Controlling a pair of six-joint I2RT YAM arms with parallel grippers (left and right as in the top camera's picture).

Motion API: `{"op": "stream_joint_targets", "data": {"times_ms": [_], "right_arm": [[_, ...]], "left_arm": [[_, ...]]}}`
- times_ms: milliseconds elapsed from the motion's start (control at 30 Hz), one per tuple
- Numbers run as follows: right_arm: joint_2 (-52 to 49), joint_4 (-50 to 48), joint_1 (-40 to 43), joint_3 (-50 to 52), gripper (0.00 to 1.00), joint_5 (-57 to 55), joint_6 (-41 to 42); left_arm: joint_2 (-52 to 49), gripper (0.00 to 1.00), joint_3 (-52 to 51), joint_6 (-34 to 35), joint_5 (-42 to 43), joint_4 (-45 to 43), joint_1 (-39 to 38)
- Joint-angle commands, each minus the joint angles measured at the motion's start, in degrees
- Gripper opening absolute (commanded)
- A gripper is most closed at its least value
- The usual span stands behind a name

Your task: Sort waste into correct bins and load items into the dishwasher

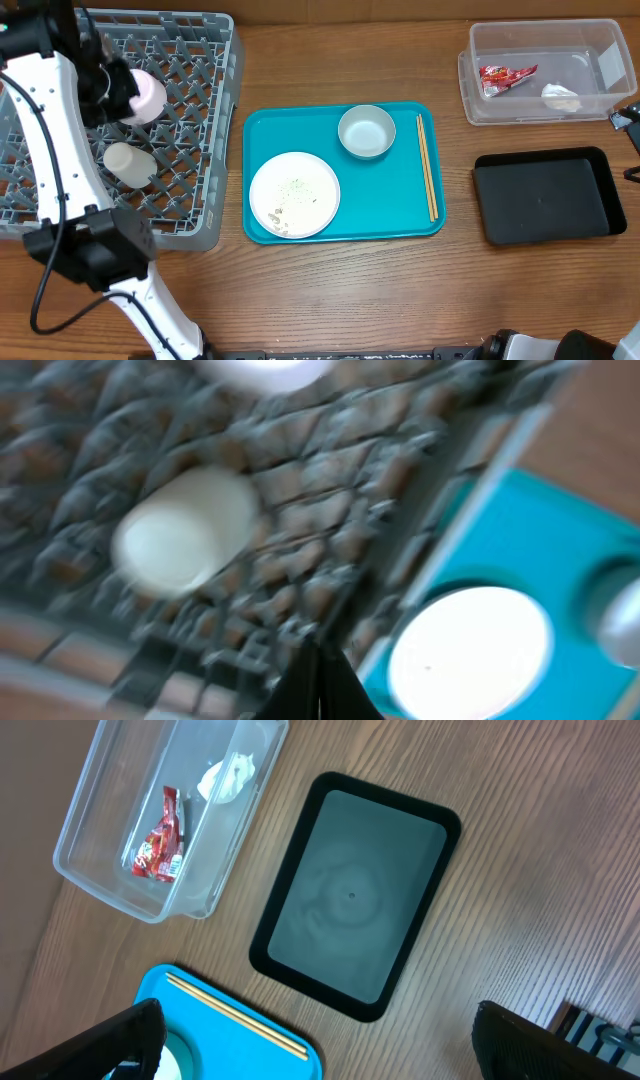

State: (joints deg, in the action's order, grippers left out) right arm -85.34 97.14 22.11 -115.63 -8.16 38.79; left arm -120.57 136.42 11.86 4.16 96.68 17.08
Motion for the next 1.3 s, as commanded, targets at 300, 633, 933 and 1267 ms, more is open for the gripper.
{"op": "stream_joint_targets", "data": {"times_ms": [300,633,933,1267], "right_arm": [[0.72,-0.15,0.15,0.17,0.99,-0.81,0.07],[0.74,-0.13,0.15,0.17,1.0,-0.81,0.07],[0.72,-0.15,0.15,0.17,1.0,-0.81,0.07],[0.72,-0.15,0.15,0.17,1.0,-0.81,0.07]], "left_arm": [[1.6,0.04,-15.54,10.49,-20.26,-7.08,1.05],[1.16,0.04,-21.79,10.95,-19.43,-14.34,0.96],[0.85,0.04,-24.63,10.91,-15.78,-19.82,0.98],[0.85,0.04,-30.49,10.91,-13.09,-25.86,0.9]]}}
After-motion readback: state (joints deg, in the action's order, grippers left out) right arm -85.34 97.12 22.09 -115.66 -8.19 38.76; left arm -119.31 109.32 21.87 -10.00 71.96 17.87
